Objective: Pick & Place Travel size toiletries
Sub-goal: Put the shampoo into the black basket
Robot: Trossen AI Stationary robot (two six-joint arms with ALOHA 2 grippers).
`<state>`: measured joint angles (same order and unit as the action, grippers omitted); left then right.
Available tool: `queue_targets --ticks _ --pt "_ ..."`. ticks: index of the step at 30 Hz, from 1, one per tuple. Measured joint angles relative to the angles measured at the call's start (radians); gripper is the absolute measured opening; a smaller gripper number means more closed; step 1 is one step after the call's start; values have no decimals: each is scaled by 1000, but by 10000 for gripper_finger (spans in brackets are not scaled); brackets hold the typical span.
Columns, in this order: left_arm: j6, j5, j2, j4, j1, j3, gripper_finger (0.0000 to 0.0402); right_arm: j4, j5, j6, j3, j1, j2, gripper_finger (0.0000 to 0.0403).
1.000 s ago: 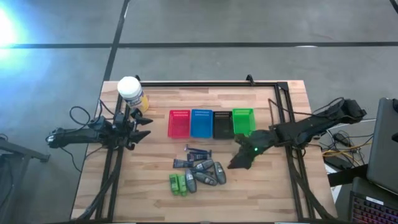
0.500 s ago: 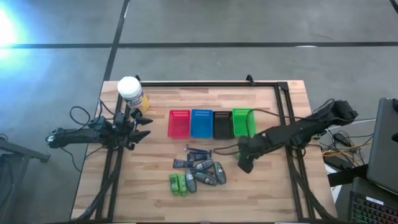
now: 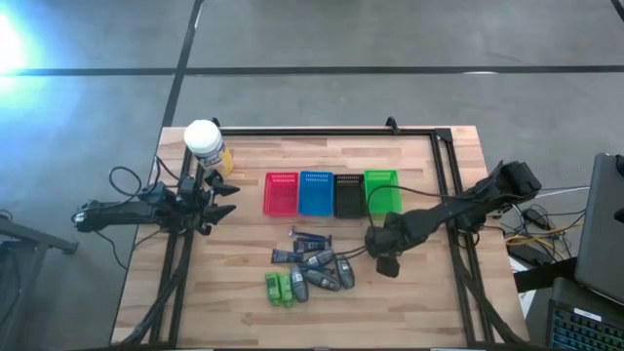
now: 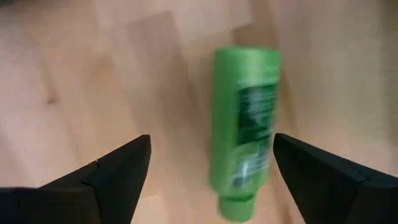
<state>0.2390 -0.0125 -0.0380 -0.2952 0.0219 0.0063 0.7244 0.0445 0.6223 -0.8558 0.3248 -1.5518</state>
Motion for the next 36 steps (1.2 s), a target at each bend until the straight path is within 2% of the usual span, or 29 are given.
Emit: queue_targets --ticks 4,13,23,29,36 --pt "0 0 0 0 0 0 264 -2 63 -31 0 0 1 346" --pt "0 0 0 0 0 0 264 -5 60 -23 14 7 -17 353" --pt "0 0 0 1 0 0 264 -32 35 -17 37 9 -83 328" --pt "0 0 0 1 0 0 264 -52 35 9 33 9 -62 284" --pt "0 0 0 0 0 0 264 -55 -12 137 8 9 -22 191"
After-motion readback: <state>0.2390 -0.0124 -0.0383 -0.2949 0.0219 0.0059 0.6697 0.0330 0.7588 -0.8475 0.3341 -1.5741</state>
